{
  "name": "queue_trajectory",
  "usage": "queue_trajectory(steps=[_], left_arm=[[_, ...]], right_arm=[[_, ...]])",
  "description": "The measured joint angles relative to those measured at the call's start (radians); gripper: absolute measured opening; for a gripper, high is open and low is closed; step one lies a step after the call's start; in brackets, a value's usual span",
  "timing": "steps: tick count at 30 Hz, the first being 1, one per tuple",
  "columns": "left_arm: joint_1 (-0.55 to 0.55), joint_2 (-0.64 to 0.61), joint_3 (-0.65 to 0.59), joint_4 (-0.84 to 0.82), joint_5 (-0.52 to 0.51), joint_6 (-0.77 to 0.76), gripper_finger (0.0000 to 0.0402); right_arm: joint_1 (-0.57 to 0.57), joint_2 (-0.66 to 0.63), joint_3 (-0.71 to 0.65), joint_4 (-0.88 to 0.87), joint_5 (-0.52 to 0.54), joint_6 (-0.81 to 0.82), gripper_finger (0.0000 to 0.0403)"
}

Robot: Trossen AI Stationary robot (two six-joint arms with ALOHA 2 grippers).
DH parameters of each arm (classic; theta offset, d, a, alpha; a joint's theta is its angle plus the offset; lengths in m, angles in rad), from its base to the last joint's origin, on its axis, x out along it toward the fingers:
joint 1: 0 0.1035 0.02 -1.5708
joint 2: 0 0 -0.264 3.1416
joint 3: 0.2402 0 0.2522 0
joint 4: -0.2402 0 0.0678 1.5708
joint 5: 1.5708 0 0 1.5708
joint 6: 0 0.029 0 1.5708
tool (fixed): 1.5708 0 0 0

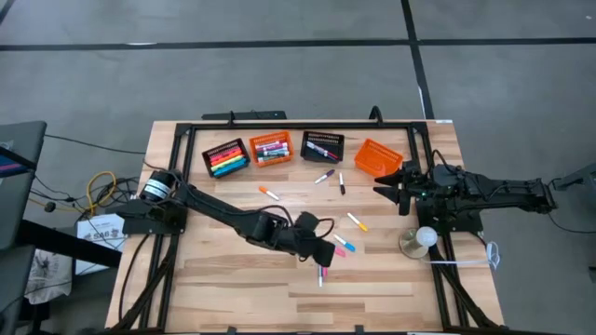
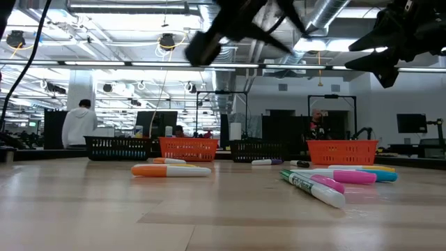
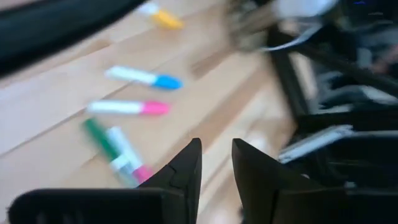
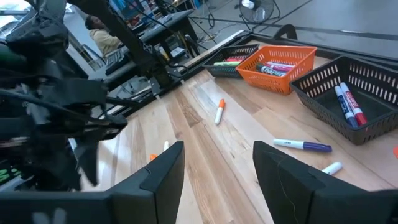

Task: Pick & Place Markers
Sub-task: Put the green small marker pen into the right black bin

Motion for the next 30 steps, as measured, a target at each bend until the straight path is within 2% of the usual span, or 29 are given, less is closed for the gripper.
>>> queue_trajectory(steps=[3,9,14,20,30], left_arm=[[0.002,0.000,0.000,-0.067,-0.003,-0.086,0.0088],[-0.002,0.058,0.000,-0.009,-0.004,-0.163,0.0088],[-0.006,0.165,-0.003,0.037,0.131,-0.231,0.0088],[-0.001,0.167,-0.003,0.028,0.090,-0.245,0.0088],[0.019,0.166,-0.002,-0.041,0.085,-0.236,0.0088]], right_arm=[[0.000,0.000,0.000,0.000,0.000,0.000,0.0183],[0.000,0.001,0.000,0.000,0.008,-0.003,0.0185],[-0.002,0.001,0.001,-0.003,0.008,-0.003,0.0181],[-0.002,0.001,0.001,-0.004,0.007,-0.002,0.0182],[-0.002,0.002,0.001,-0.003,0.007,0.000,0.0184]])
